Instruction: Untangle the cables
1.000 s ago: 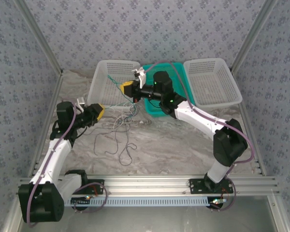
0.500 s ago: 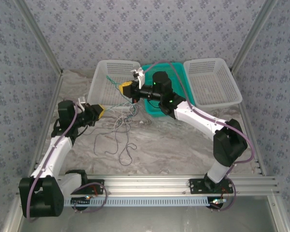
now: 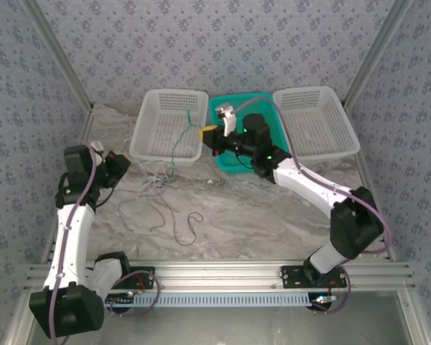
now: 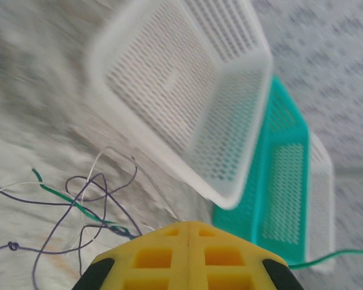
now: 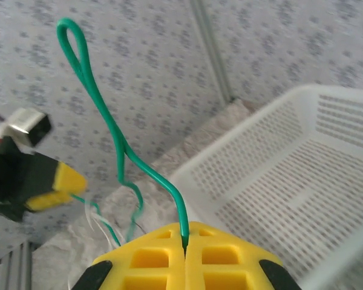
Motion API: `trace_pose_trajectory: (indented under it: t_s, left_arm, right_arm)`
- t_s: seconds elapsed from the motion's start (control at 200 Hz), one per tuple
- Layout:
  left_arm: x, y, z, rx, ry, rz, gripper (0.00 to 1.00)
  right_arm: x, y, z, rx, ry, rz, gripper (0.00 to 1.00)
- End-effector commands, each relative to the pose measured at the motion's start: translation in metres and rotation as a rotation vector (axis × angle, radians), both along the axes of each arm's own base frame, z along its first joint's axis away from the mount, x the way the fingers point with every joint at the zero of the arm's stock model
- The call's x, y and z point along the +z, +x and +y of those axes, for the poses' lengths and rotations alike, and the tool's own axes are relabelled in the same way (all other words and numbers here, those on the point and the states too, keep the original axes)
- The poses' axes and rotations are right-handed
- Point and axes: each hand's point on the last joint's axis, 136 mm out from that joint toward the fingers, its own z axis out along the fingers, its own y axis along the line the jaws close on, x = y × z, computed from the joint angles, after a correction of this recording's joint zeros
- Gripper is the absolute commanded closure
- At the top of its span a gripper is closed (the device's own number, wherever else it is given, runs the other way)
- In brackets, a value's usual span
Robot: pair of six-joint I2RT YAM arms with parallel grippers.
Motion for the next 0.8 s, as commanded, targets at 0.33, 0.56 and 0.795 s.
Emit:
trace_pose_trajectory:
  t_s: [0.33,0.56,0.795]
  left_arm:
    - [-0.038,-0.027,0.075,0.264,0.134,0.204,1.0]
    - [-0.042,-0.035,0.096,0.348,0.208,0.237,1.0]
    - [-0.028,-0.003,0.046,0.11,-0.002,0.027,1.0]
  right_arm:
    - [-0.063,-0.009,-0.159,-0.546,-0.148,0.165,1.0]
    - [-0.075,-0.021,-0.228,-0.761,-0.134,0.212,1.0]
    - [-0.062,-0.04,-0.181,-0.457,-0.06,0.182,1.0]
